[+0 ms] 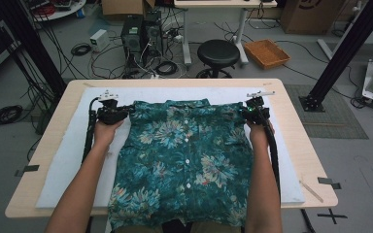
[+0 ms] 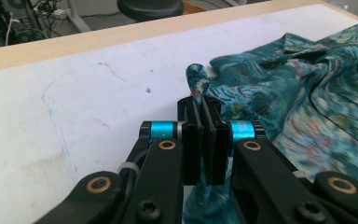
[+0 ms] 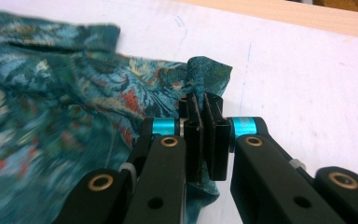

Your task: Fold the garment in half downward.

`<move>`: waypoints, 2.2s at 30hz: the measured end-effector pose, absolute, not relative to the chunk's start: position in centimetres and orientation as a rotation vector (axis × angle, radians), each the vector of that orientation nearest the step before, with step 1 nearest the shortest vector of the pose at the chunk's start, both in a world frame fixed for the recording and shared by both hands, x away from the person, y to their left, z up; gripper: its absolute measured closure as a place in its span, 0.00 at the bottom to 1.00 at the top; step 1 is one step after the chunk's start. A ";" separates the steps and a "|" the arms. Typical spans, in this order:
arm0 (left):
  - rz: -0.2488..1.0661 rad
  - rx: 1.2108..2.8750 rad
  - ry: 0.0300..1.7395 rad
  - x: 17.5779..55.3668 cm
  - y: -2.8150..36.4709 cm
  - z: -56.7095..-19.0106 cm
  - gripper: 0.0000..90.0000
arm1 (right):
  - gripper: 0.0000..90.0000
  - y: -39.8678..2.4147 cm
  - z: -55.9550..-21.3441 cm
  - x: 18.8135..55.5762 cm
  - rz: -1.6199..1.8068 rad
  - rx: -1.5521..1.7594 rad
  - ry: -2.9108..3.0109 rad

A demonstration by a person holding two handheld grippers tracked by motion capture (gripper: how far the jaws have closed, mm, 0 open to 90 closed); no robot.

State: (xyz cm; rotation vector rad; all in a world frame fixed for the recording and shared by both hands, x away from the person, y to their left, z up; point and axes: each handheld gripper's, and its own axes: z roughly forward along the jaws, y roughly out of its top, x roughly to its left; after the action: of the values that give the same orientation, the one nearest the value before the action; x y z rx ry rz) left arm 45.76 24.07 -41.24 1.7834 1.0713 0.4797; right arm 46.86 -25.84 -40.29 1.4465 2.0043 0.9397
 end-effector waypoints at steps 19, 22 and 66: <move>0.441 1.812 0.937 34.8 24.4 -41.3 0.97 | 0.98 -27.9 -40.4 35.5 1.133 1.279 2.025; 0.439 1.817 0.929 33.5 24.5 -41.5 0.97 | 0.98 -28.0 -40.2 33.8 1.149 1.241 2.026; 0.335 1.944 0.840 24.7 25.8 -44.1 0.59 | 0.66 -29.7 -43.3 23.8 1.147 1.183 2.131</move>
State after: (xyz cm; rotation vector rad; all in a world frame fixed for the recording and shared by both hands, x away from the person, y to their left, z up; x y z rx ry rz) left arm 24.67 25.80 -44.12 1.9443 0.8400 0.3346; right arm 23.77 -29.75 -43.29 1.1829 2.1314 1.1467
